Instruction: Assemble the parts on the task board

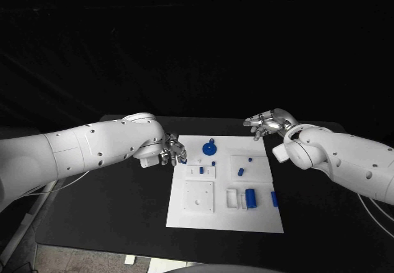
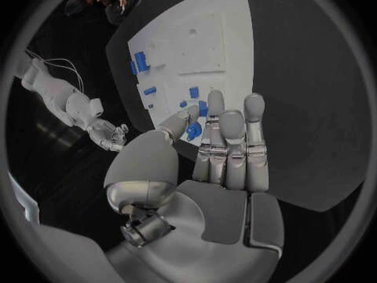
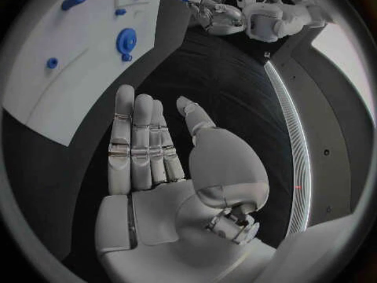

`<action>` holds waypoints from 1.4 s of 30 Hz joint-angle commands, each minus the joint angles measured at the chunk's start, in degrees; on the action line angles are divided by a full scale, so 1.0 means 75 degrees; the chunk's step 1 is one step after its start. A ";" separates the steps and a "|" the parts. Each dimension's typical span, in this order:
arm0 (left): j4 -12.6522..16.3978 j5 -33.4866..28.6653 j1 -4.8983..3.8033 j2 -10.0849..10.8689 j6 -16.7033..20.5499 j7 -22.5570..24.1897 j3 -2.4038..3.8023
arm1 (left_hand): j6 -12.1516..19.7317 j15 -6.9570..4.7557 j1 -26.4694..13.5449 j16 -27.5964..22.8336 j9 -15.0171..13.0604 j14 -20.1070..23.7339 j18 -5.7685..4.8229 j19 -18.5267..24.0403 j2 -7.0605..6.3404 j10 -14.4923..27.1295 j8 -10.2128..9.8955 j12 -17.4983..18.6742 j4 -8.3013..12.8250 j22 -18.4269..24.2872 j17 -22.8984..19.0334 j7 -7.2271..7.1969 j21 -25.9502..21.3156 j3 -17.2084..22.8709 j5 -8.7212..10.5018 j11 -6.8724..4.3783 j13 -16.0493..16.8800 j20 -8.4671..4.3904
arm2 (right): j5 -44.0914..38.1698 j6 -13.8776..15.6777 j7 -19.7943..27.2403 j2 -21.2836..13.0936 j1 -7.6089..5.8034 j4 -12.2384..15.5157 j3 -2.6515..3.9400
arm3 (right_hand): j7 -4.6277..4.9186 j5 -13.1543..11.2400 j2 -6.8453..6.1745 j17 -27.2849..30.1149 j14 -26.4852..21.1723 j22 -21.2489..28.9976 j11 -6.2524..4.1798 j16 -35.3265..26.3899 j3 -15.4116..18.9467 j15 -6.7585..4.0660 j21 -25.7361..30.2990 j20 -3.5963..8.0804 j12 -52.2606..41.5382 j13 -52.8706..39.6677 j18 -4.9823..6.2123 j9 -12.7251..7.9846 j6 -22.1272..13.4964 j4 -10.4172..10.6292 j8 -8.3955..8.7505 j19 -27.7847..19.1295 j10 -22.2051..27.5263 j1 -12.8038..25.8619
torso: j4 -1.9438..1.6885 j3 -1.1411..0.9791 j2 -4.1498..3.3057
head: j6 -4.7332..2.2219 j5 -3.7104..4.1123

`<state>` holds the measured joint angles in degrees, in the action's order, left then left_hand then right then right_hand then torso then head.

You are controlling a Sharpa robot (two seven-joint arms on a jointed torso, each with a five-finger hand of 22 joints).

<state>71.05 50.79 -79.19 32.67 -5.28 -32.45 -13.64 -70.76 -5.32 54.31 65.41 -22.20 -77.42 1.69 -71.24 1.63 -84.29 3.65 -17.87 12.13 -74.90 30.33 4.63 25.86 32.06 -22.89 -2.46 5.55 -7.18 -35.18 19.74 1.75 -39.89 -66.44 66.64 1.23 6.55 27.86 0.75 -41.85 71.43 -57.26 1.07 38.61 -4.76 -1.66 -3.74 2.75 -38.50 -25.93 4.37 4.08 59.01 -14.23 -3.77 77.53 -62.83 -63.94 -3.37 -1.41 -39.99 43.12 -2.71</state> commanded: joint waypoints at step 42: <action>-0.1753 0.1014 0.1003 -0.1620 0.0203 0.0041 0.0000 | -0.1146 -0.0188 -0.0216 0.0460 -0.0742 -0.0451 -0.0048 -0.0233 0.0069 -0.0342 0.0048 -0.0957 0.0559 -0.0138 0.0557 -0.0772 0.0081 0.0411 -0.0037 -0.0256 0.0301 -0.0087 | -0.0452 0.0324 0.1205 0.0596 -0.0081 -0.1278 0.0002 | 0.0276 0.0175 -0.0208 0.5070 -0.0499 0.7111 0.0792 -0.4625 -0.1421 0.1047 -0.0095 -0.1180 0.4615 0.3009 0.0022 -0.0045 -0.0068 -0.0032 0.0024 -0.2288 -0.0215 0.0266 | -0.0014 -0.0143 0.0219 | 0.0245 0.0184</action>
<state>58.16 57.23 -71.72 20.78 -4.75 -33.36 -13.69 -71.27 -5.74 52.39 68.51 -27.65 -79.25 1.23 -72.70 1.60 -84.90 3.83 -24.81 13.40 -74.92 34.29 4.16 26.67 32.55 -23.20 -3.08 7.75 -7.78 -38.08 22.23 9.99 -35.41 -67.01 56.85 1.22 8.29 28.85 -0.10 -3.91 67.77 -3.97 6.96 4.16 -15.08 6.04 -4.42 -6.05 -4.11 -3.44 4.37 3.81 58.31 -14.48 -3.77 60.79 -64.90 -61.92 -3.44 -2.49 -38.33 44.94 -1.34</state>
